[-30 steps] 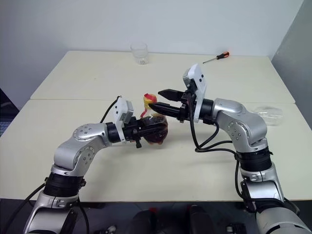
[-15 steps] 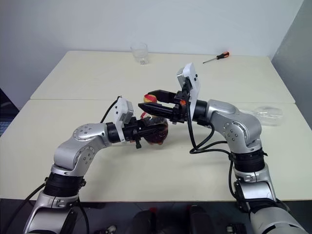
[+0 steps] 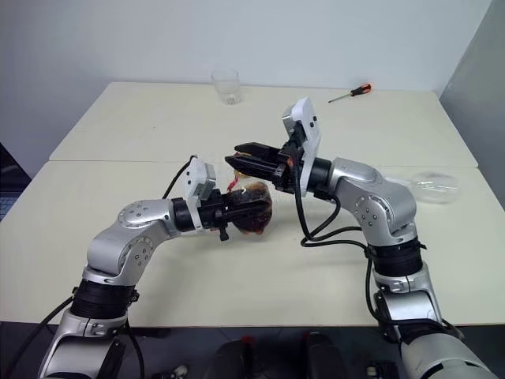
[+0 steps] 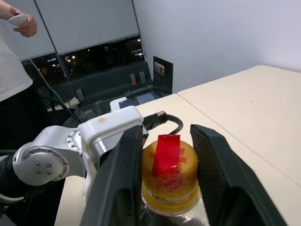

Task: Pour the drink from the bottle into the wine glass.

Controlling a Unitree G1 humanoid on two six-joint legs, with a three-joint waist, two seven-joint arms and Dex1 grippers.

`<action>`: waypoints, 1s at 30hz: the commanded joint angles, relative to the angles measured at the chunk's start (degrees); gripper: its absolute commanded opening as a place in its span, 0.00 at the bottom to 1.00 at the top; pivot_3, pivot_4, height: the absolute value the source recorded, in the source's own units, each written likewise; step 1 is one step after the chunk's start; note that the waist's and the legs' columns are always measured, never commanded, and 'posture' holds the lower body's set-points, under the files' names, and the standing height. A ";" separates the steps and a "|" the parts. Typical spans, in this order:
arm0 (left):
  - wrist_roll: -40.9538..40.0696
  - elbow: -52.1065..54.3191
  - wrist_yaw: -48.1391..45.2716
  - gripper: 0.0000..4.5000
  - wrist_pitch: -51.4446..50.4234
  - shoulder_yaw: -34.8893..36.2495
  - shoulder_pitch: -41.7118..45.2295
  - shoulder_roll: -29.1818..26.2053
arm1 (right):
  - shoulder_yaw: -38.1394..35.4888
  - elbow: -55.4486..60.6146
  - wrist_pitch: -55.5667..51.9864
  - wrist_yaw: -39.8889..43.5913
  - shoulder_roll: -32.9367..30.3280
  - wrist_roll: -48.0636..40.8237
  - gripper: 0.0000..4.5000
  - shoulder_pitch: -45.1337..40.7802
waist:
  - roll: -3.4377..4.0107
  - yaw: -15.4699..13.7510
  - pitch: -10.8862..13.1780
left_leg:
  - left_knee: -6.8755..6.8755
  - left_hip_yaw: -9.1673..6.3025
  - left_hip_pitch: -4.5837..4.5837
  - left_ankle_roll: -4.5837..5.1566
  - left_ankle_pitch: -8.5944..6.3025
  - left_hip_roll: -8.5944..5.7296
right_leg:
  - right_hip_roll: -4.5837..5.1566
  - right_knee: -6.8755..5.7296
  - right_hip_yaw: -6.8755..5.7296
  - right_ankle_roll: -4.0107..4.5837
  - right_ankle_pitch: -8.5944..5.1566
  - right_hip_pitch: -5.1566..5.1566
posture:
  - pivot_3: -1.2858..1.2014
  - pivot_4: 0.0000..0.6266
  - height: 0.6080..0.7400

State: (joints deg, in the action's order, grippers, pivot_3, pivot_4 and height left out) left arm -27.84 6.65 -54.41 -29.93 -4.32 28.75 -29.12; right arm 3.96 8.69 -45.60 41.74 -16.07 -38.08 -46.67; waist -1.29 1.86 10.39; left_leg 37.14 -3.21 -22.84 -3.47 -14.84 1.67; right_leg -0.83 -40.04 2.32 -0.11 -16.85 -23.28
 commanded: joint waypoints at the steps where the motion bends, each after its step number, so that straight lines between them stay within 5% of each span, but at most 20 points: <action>1: -0.35 1.54 -0.16 0.22 1.10 1.01 1.23 0.01 | 0.29 1.02 2.34 0.99 -0.35 1.10 0.27 -1.12 | 0.00 0.00 0.00 | 0.00 0.00 0.00 0.00 0.00 0.00 | 0.00 0.00 0.00 0.00 0.00 0.00 | 0.52 0.24 1.00; 22: -1.08 3.97 -4.73 0.22 1.95 1.27 -3.53 -3.94 | -8.89 5.21 -7.46 -2.17 -5.06 -10.38 0.27 -4.23 | 0.00 -0.01 0.00 | -0.02 -0.01 0.00 0.01 0.00 0.00 | 0.00 0.01 -0.01 0.01 0.00 0.00 | 0.52 0.24 1.00; 30: -2.35 7.39 -2.86 0.22 0.33 3.34 -4.92 -4.46 | -7.24 10.22 -0.12 -6.45 -13.04 2.00 0.27 12.39 | -0.02 -0.27 -0.01 | -0.02 -0.01 -0.06 0.01 0.00 -0.01 | 0.01 0.08 0.00 -0.01 -0.01 0.01 | 0.52 0.24 1.00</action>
State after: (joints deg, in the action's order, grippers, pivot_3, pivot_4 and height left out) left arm -28.42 10.49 -57.54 -29.87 -3.43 23.52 -32.87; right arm -1.68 15.78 -47.12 37.03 -28.57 -37.60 -35.35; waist -1.31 1.59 10.38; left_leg 37.10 -3.23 -22.94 -3.46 -14.84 1.69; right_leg -0.81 -39.93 2.33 -0.13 -16.86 -23.26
